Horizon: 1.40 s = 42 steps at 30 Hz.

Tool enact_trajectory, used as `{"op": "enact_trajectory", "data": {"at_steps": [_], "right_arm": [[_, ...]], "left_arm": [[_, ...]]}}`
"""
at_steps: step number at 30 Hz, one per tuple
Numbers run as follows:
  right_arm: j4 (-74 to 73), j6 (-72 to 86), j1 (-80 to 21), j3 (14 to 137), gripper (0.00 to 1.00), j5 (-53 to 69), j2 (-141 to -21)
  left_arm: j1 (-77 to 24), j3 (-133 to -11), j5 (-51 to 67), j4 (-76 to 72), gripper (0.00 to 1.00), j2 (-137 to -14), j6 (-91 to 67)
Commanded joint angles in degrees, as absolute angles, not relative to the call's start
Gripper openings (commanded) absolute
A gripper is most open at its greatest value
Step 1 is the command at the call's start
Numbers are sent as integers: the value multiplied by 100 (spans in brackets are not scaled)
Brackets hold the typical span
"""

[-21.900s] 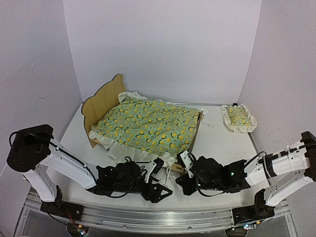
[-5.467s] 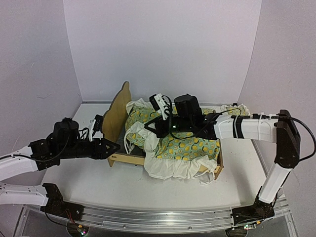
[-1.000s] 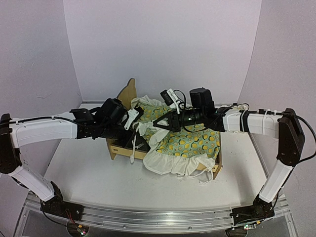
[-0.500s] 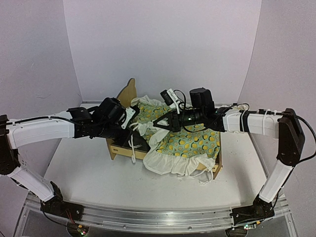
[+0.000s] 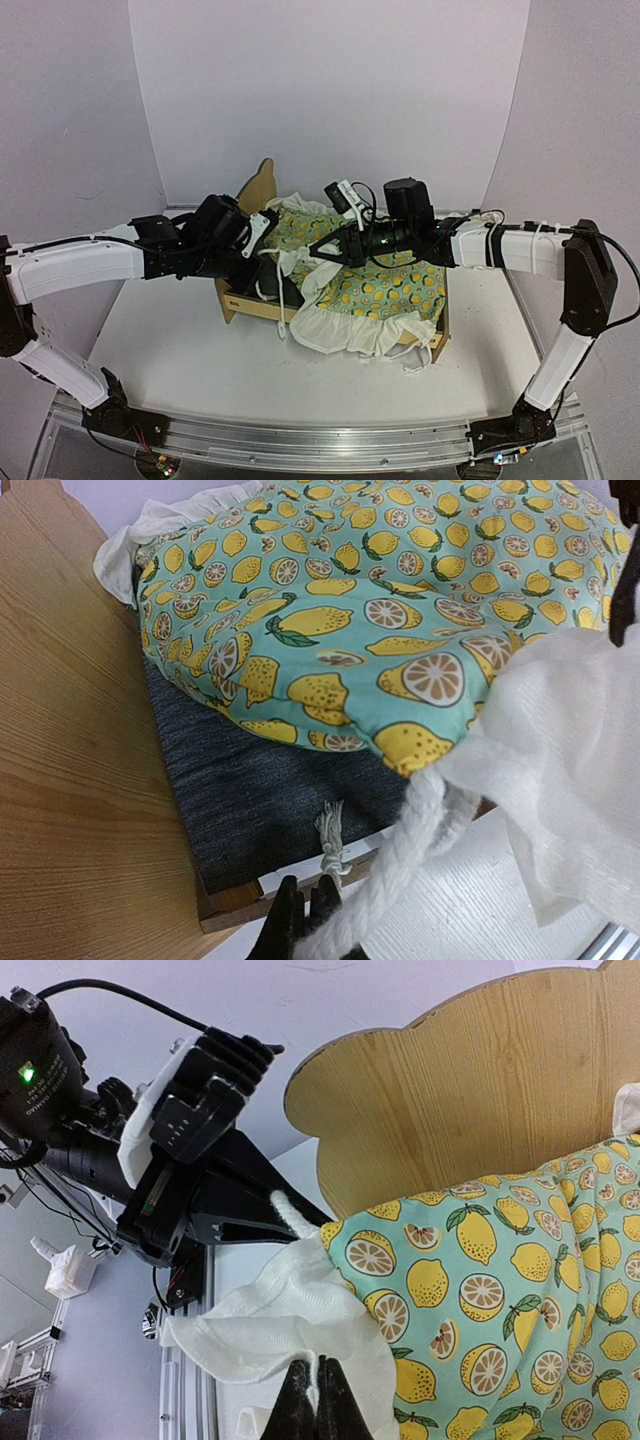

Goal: Set up the pet bed

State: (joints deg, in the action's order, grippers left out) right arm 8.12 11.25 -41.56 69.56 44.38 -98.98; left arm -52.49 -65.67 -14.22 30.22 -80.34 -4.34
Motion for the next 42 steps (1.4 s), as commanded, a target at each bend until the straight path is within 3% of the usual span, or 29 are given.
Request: {"op": "enact_trajectory", "data": {"at_steps": [1, 10, 30, 36, 42], "right_arm": [[1099, 1160, -4200, 7003, 0, 4535, -9711], [1090, 1157, -4221, 7021, 0, 4527, -9745], [1098, 1149, -4221, 7022, 0, 4526, -9773], [1092, 1151, -4227, 7057, 0, 4552, -9800], [1099, 1151, -4241, 7027, 0, 4574, -9812]], "left_arm": [[-5216, -6826, -1807, 2942, 0, -8285, -380], [-5176, -6811, -2067, 2515, 0, -8896, -387], [-5177, -6627, -1987, 1980, 0, -8313, -9], [-5177, -6564, -1551, 1947, 0, -8149, 430], [-5145, -5938, -551, 1554, 0, -7425, 1983]]}}
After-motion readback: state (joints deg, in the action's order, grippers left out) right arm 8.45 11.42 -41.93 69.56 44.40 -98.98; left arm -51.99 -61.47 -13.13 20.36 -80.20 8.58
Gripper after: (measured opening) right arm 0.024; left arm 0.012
